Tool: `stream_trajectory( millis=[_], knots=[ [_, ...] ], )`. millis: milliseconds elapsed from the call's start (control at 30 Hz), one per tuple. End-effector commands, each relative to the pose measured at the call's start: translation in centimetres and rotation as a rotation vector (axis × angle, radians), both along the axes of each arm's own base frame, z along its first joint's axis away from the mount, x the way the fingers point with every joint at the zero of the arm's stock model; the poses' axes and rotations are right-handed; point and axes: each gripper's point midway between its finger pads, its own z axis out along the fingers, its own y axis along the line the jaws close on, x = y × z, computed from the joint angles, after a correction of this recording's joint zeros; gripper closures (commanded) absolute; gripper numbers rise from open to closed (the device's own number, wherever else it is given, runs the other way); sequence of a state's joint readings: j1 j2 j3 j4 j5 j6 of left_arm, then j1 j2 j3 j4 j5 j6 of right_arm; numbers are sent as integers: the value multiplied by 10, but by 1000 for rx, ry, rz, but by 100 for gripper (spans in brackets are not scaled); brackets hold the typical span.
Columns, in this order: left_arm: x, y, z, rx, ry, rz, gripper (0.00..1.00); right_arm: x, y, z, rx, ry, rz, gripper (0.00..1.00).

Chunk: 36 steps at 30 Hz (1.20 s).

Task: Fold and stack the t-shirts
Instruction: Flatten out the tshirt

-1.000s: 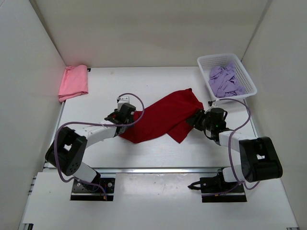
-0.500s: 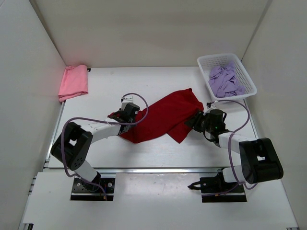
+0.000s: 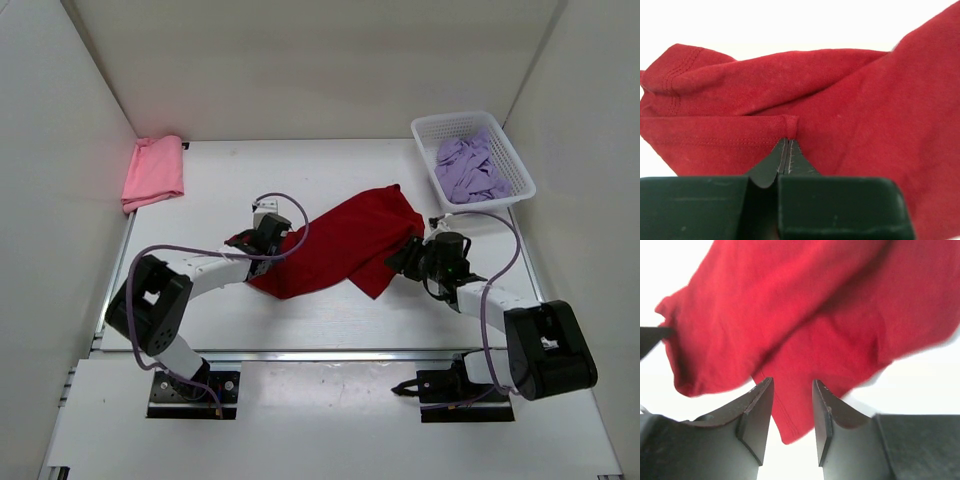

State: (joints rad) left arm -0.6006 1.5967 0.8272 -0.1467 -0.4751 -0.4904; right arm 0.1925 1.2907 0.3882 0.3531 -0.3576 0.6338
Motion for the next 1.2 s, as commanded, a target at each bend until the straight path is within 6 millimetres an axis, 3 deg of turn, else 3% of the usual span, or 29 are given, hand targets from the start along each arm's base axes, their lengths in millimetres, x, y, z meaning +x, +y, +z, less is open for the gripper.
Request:
stream_trajectory(
  millis=[0, 67, 200, 300, 333, 433, 667, 733, 867, 1000, 1167],
  knots=[
    [6, -8, 48, -128, -79, -11, 100, -16, -1, -10, -93, 36, 19, 64],
    [3, -5, 63, -180, -93, -12, 100, -28, -5, -19, -152, 57, 11, 64],
    [-17, 6, 73, -230, -95, -21, 100, -58, 0, -29, -238, 82, 48, 60],
    [-30, 14, 69, -282, -90, -12, 100, -70, -1, -36, -314, 114, 61, 59],
    [-36, 17, 60, -285, -71, -10, 100, -71, -2, -38, -329, 128, 62, 58],
    [-39, 18, 62, -313, -86, -11, 100, -72, 2, -39, -372, 150, 79, 56],
    [-46, 4, 60, -357, -83, -69, 100, -68, 16, -45, -465, 178, 82, 54],
    [-44, 3, 63, -371, -94, -74, 100, -70, 13, -50, -514, 211, 74, 64],
    [-45, 0, 71, -395, -120, -88, 100, -72, -1, -59, -659, 246, 53, 65],
    [-46, -3, 74, -420, -123, -102, 100, -74, -1, -69, -692, 283, 65, 67],
    [-46, -1, 82, -439, -155, -98, 100, -79, -3, -80, -687, 342, 83, 94]
  ],
)
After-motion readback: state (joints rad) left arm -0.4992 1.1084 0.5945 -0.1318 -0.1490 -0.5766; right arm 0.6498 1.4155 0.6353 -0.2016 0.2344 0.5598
